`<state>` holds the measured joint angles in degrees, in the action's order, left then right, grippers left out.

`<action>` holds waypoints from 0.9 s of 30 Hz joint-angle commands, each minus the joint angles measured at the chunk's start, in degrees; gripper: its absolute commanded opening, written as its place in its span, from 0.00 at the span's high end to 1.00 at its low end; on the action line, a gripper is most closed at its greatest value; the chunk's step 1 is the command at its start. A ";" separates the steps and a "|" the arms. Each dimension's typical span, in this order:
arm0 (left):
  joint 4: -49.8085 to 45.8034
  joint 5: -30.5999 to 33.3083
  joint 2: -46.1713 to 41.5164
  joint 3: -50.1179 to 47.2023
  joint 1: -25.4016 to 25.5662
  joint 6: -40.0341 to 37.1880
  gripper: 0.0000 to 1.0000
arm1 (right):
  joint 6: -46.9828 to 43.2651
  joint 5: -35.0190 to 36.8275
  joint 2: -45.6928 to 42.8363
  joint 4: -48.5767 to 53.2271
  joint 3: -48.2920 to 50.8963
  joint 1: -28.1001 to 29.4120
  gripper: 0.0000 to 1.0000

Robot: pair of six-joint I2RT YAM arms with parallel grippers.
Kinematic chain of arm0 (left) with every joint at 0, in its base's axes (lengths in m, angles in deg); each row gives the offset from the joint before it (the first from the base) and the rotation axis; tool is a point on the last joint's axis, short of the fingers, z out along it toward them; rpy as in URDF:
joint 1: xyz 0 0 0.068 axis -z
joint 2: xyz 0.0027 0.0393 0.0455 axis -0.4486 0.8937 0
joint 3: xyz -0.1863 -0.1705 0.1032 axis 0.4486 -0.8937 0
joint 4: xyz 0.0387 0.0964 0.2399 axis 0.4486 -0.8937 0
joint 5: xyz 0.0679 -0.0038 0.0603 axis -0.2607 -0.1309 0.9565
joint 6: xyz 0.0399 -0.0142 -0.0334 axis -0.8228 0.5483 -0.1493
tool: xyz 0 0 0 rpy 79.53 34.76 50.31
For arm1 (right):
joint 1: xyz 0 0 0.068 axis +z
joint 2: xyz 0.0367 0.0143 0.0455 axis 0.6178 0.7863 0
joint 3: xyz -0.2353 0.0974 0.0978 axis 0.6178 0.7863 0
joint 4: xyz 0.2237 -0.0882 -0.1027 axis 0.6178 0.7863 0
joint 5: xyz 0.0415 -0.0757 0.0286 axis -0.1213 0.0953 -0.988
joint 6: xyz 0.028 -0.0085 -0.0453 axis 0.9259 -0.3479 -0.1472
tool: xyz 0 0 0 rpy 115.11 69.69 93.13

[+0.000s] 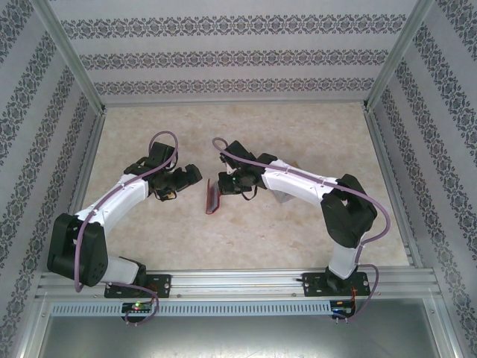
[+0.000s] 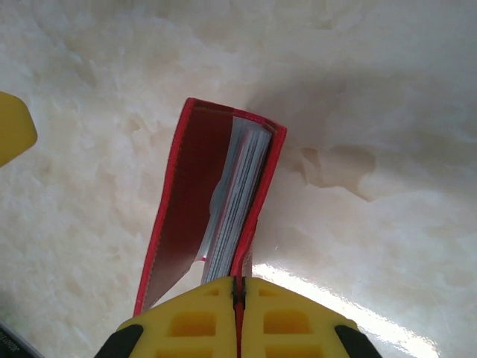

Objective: Take the credit cards out of the card holder

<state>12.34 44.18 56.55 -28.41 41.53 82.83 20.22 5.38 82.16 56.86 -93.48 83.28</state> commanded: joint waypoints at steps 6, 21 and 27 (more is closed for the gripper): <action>0.43 1.46 -1.23 0.04 -0.81 0.10 0.01 | -1.79 1.34 -0.59 -0.61 -4.06 0.22 0.95; 4.30 -12.17 5.90 2.66 -0.85 -3.51 0.05 | -1.19 8.80 -0.08 5.63 -1.35 -3.12 0.96; 9.48 -19.92 11.34 3.44 -0.77 -1.74 0.18 | -0.30 9.09 0.12 6.25 2.56 -5.74 0.96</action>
<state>17.76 30.19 66.32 -27.05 41.53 80.97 19.78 12.39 83.42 61.19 -92.38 78.30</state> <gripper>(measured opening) 0.836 0.076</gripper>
